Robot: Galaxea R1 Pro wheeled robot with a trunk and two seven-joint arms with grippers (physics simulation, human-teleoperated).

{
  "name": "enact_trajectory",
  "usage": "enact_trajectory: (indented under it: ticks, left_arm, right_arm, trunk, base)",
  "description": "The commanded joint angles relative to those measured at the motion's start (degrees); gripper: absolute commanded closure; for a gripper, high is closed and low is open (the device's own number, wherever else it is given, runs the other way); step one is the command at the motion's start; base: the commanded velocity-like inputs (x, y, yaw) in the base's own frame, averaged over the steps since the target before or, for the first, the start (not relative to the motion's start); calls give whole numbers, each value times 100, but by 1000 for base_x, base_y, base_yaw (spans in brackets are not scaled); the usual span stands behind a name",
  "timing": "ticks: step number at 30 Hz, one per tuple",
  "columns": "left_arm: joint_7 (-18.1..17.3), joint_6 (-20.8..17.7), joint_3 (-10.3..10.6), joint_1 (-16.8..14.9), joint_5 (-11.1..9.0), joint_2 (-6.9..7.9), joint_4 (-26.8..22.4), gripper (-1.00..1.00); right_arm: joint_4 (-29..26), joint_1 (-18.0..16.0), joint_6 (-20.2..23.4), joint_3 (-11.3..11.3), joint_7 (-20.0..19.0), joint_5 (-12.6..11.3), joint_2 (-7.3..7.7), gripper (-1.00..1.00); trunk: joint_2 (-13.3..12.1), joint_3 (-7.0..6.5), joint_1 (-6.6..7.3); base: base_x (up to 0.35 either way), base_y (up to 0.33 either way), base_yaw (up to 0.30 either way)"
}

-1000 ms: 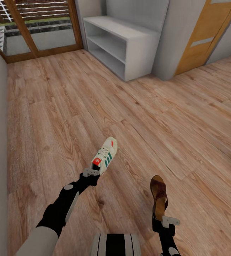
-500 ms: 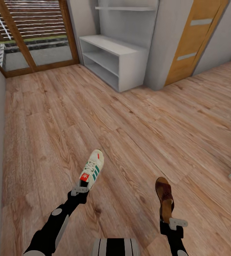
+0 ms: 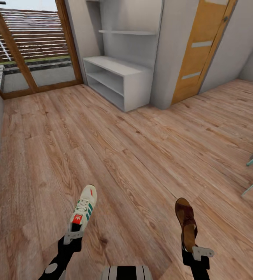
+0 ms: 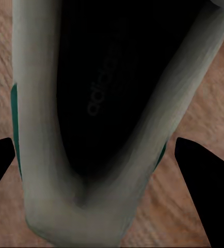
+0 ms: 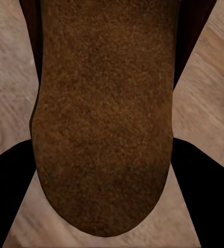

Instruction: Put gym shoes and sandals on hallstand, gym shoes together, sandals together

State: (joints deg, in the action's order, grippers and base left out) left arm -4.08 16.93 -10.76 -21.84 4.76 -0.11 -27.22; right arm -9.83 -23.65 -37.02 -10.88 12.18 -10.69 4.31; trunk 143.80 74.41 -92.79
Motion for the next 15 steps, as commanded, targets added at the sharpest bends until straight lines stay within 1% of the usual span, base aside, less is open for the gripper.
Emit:
enact_trajectory:
  ticks: [1, 2, 3, 5, 7, 8, 10, 11, 15]
  left_arm:
    - [-8, 74, -46, 29, 50, 16, 43, 100]
    - [57, 189, -61, 98, 31, 50, 108, 100]
    - [124, 464, -148, 231, -40, 85, 214, 100]
    - [145, 646, -243, 292, -90, 98, 261, 100]
    - [167, 848, -406, 488, -149, 123, 257, 100]
    - [167, 873, -538, 561, -166, 126, 235, 100]
    - [159, 893, -717, 600, -159, 124, 241, 100]
    - [156, 901, -767, 610, -151, 125, 253, 100]
    - [150, 907, -803, 623, -133, 124, 245, 100]
  right_arm:
    - [13, -2, -30, -54, 22, -49, 3, 100]
    - [29, -1, -53, -54, 17, -48, 5, 100]
    - [58, 0, -75, -54, 9, -38, 2, 100]
    - [110, 11, -81, -54, 4, -34, -1, 100]
    - [250, 39, -92, -67, -11, -37, -27, 100]
    - [268, 42, -93, -70, -12, -36, -37, 100]
    - [281, 44, -94, -71, -11, -38, -39, 100]
    - [285, 44, -94, -71, -12, -37, -42, 100]
    - [294, 44, -94, -69, -9, -33, -39, 100]
  trunk:
    - [0, -28, 3]
    - [-2, -59, 6]
    - [-3, -90, 8]
    - [-6, -152, 14]
    - [-8, -214, 19]
    - [-10, -245, 21]
    - [-12, -307, 27]
    - [-14, -338, 29]
    - [-19, -462, 39]
  base:
    - [0, 0, -105]
    - [0, 0, -90]
    - [0, 0, -39]
    - [0, 0, -25]
    - [0, 0, -6]
    - [0, 0, -1]
    - [0, 0, 0]
    - [0, 0, 0]
    - [0, 0, 0]
